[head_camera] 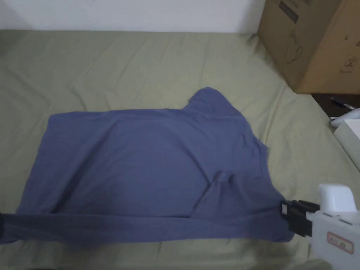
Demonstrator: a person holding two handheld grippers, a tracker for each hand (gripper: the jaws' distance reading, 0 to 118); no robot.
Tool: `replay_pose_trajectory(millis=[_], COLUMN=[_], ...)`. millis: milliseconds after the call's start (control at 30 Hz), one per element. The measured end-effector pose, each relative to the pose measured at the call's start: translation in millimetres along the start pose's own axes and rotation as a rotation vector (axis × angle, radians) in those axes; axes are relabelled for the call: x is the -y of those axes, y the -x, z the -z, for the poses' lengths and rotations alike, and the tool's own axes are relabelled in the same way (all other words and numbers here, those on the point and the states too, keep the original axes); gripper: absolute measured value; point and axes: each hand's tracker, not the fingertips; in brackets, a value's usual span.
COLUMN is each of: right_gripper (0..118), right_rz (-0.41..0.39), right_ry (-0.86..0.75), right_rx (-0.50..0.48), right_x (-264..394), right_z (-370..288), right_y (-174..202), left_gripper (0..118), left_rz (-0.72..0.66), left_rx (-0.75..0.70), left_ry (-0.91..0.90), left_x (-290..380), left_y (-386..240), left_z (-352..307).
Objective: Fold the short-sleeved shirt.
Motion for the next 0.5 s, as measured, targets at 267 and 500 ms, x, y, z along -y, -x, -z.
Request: replay_pose_trajectory(millis=[267,500], right_gripper=[2,2], right_rz=[-0.105,-0.102], right_ry=[-0.053,0.048], right_rx=[0.042,0.086], right_x=[-106,-133], right_z=[58,161], right_y=[6,-4], left_gripper=[2,2], left_rz=[0.031,0.119], left_rx=[0.0,-0.038], left_ry=[-0.028,0.13], left_x=[-76,-103], left_y=[-9,-22], left_z=[34,113])
